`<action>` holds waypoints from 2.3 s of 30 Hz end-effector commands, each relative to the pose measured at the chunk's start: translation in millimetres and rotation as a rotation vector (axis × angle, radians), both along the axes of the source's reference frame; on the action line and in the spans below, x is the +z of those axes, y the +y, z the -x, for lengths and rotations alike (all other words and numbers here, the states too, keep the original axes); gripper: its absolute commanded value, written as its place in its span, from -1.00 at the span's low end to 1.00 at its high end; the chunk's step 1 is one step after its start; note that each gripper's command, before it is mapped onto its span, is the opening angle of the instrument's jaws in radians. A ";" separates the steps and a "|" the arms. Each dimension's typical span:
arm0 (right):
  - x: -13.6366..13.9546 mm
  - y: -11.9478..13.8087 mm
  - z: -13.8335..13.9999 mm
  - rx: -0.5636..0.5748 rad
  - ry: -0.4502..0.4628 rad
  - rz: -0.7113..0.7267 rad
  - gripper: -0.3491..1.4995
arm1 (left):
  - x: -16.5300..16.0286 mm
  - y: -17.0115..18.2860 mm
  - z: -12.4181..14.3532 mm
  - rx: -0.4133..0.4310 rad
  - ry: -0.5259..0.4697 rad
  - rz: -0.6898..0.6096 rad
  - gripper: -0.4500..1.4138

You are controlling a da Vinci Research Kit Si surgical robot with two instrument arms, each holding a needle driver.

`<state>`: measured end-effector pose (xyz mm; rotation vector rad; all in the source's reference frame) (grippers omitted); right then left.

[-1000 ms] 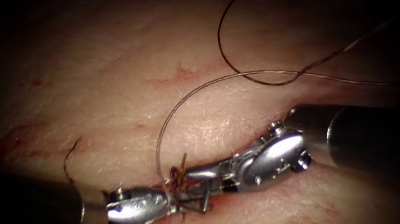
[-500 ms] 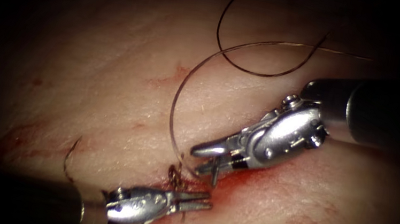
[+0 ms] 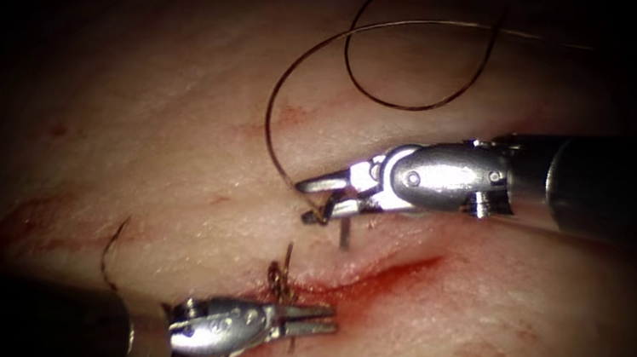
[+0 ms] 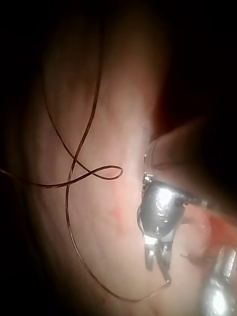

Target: Wound Closure

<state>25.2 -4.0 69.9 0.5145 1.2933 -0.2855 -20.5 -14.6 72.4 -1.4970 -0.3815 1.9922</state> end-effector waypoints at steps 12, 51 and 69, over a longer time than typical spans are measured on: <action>0.1 2.5 -0.1 0.033 -0.055 -0.154 -1.00 | 0.8 -0.9 0.8 0.007 0.002 -0.002 -0.40; 1.7 7.8 -4.4 -0.140 0.179 -0.507 -1.00 | 1.1 -1.1 0.8 0.018 0.013 -0.003 -0.40; 4.5 5.8 -3.5 0.006 0.060 -0.779 -1.00 | 1.0 -1.1 0.7 0.019 0.012 -0.004 -0.40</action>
